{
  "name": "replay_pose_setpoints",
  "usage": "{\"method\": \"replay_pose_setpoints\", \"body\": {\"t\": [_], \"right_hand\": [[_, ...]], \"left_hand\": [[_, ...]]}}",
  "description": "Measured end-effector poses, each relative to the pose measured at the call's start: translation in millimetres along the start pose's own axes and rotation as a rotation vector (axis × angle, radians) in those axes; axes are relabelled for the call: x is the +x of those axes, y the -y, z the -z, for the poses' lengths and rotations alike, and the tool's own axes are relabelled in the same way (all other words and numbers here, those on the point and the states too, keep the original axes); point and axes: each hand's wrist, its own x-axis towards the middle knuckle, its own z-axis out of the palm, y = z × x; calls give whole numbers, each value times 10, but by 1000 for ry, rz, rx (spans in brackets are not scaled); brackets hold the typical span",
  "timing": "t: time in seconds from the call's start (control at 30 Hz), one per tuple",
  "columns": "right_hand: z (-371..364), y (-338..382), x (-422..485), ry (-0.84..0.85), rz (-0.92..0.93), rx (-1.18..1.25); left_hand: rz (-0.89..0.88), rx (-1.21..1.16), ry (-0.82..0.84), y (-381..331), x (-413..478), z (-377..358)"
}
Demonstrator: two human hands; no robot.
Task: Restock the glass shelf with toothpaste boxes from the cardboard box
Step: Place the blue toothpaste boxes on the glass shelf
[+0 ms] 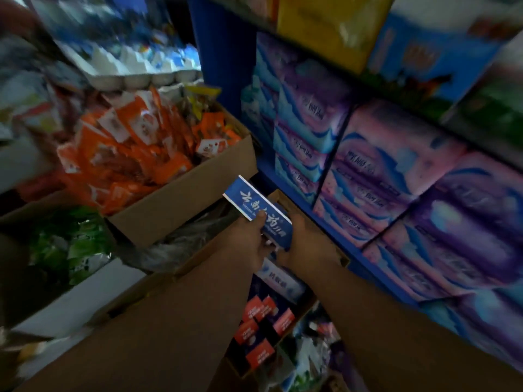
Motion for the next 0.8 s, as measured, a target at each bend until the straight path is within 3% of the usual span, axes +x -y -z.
{"method": "replay_pose_setpoints", "body": {"t": [0.27,0.4,0.6,0.8], "right_hand": [[1789,833,-261,-286,173,-36],[2668,1158,-443,-439,165,-108],[3496,1689,-611,-649,287,96],[4325,2068,-812,-885,324,54]], "left_hand": [[-305,-75,222,-1296,-911,-798],[-438,-180,332,-2034,-1420,-1133],[-564,-302,441,-2969,-2098,-1620],[-908,-137,305,-3579,-2687,-2187]]}}
